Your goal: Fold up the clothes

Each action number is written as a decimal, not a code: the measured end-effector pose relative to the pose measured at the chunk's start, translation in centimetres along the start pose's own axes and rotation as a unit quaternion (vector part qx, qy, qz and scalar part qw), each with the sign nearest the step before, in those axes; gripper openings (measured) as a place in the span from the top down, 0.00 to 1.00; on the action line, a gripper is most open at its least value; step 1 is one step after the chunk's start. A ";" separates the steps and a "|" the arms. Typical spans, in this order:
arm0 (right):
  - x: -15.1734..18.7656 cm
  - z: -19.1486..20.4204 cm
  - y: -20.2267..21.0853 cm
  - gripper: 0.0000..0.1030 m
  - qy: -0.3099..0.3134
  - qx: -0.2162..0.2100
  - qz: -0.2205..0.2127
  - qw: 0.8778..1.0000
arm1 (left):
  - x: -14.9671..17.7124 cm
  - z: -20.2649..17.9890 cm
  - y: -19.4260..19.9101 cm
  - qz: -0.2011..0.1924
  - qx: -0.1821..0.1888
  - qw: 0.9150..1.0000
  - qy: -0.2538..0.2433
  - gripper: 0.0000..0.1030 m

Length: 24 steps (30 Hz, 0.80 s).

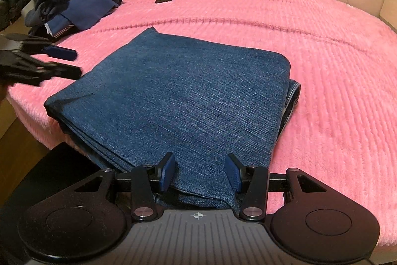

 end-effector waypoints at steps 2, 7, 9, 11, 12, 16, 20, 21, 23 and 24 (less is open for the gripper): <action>0.0 0.0 0.0 0.53 0.001 0.000 -0.002 1.000 | 1.0 -1.1 0.6 0.005 0.013 1.000 -0.024 0.45; -0.1 0.1 0.0 0.53 0.004 -0.002 -0.002 1.000 | 5.5 -1.0 -1.3 0.051 0.004 0.998 -0.027 0.35; -0.1 0.1 0.0 0.53 0.005 -0.001 -0.002 1.000 | 7.7 -0.3 -2.7 0.090 -0.025 0.995 -0.033 0.49; -0.1 0.1 0.0 0.53 0.004 0.000 -0.004 1.000 | 9.0 0.0 -2.9 0.097 -0.034 0.994 -0.036 0.51; -0.1 0.1 0.0 0.53 0.005 0.000 -0.004 1.000 | 8.9 0.1 -2.3 0.089 -0.029 0.995 -0.020 0.53; -0.1 0.1 0.0 0.53 0.008 -0.001 -0.006 1.000 | 7.6 -0.4 0.3 0.041 -0.034 0.998 -0.034 0.53; -0.2 0.2 -0.2 0.52 0.011 0.002 -0.005 1.000 | 5.2 -1.5 2.4 -0.010 -0.013 0.999 -0.046 0.53; -0.2 0.2 -0.2 0.52 0.010 0.004 -0.004 1.000 | 4.6 -1.8 2.7 -0.023 -0.003 0.999 -0.041 0.53; -0.2 0.3 -0.3 0.51 0.009 0.006 -0.004 1.000 | 3.8 -1.8 2.4 -0.032 -0.004 0.999 -0.031 0.52; -0.2 0.3 -0.3 0.51 0.009 0.007 -0.004 1.000 | 3.9 -1.7 1.8 -0.023 -0.013 0.999 -0.029 0.52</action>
Point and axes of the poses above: each gripper's, at about its wrist camera, not at the fingertips, and y roughly against the way its jaws point, z to its left, x to its underside, the point moved 10 cm from there along -y, roughly the way its jaws point, and after that the axes turned 7 degrees about y, right-handed, at the moved point
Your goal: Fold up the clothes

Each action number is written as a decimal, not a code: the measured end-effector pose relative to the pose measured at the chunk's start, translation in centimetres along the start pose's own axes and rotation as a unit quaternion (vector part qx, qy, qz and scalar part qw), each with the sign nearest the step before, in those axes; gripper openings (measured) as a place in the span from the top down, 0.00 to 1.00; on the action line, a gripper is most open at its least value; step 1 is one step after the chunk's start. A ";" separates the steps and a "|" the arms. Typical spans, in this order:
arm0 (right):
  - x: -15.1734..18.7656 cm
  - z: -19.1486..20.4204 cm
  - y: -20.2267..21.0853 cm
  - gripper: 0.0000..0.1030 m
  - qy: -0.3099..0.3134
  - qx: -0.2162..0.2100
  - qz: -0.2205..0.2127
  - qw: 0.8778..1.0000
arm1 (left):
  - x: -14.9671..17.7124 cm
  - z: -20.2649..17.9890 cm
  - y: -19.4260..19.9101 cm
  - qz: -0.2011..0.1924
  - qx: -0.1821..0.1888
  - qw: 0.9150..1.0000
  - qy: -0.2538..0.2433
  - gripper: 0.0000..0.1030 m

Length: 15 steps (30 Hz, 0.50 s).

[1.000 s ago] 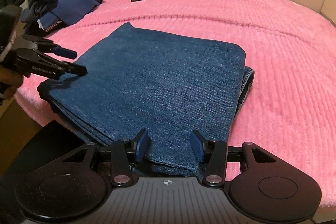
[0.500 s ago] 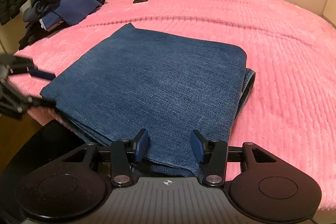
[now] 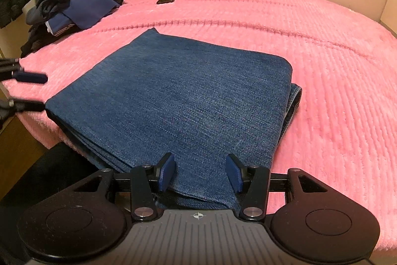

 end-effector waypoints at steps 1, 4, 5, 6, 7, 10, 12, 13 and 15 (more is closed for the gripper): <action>0.0 0.0 0.0 0.51 0.000 0.001 -0.001 1.000 | 0.5 0.2 -0.9 0.019 -0.009 1.000 -0.004 0.50; 0.1 0.0 0.1 0.51 0.002 0.001 -0.002 1.000 | 3.8 0.4 -3.8 0.097 -0.017 0.995 -0.025 0.56; 0.0 -0.1 0.1 0.51 0.001 0.000 -0.002 1.000 | 5.1 0.4 -4.5 0.122 -0.031 0.991 -0.050 0.56; 0.0 -0.1 0.1 0.51 0.000 -0.002 -0.001 1.000 | 5.7 0.1 -4.7 0.127 -0.036 0.989 -0.071 0.57; 0.0 -0.2 0.1 0.51 0.001 -0.004 0.000 1.000 | 5.8 -0.2 -4.3 0.118 -0.033 0.989 -0.078 0.57; -0.3 -0.4 0.6 0.50 -0.008 -0.015 0.005 1.000 | 4.3 -0.3 -2.3 0.083 -0.020 0.995 -0.046 0.57; -0.7 -0.9 1.3 0.50 -0.031 -0.029 -0.003 0.999 | 2.7 -0.1 -1.0 0.058 -0.019 0.998 -0.028 0.57; -1.0 -1.4 1.8 0.50 -0.047 -0.035 -0.013 0.998 | 1.8 -0.2 -0.4 0.046 -0.018 0.998 -0.026 0.55; -1.7 -2.8 2.8 0.50 -0.075 -0.033 -0.040 0.996 | 0.1 -0.6 0.3 0.026 -0.014 0.999 -0.027 0.52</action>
Point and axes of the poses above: each gripper's, at about its wrist camera, not at the fingertips, and y roughly against the way its jaws point, z to its left, x to its underside, the point moved 10 cm from there along -y, roughly the way its jaws point, and after that the axes turned 7 degrees about y, right-handed, at the moved point
